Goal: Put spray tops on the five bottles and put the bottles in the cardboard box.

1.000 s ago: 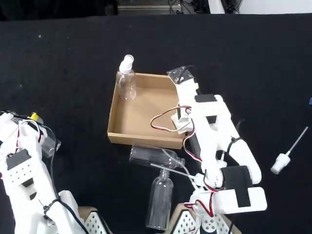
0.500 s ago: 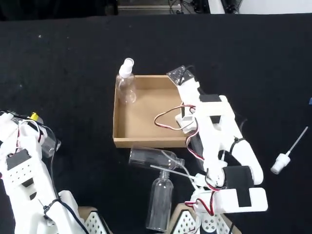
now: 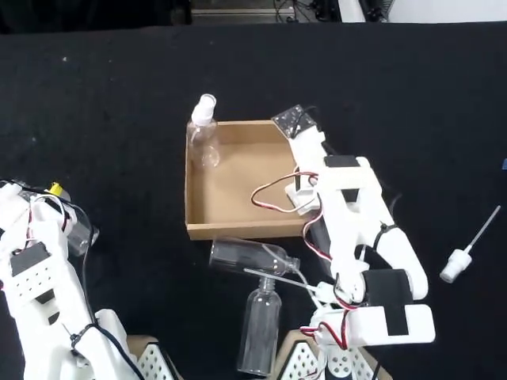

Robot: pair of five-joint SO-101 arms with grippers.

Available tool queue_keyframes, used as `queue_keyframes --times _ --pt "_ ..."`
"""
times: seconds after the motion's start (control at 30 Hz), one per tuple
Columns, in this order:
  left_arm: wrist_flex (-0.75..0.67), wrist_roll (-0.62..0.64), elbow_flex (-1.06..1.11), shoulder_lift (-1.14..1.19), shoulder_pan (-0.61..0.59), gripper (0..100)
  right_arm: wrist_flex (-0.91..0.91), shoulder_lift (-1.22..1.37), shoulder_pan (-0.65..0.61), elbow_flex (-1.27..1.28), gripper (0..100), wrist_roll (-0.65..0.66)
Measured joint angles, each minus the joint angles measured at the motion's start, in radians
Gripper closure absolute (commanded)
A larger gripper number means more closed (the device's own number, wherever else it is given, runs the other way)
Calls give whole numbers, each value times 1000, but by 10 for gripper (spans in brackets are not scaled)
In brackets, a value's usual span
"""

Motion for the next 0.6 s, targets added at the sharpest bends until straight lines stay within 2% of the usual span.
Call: queue_keyframes --times 0.6 --pt "0 0 0 0 0 971 37 -11 -3 15 988 0"
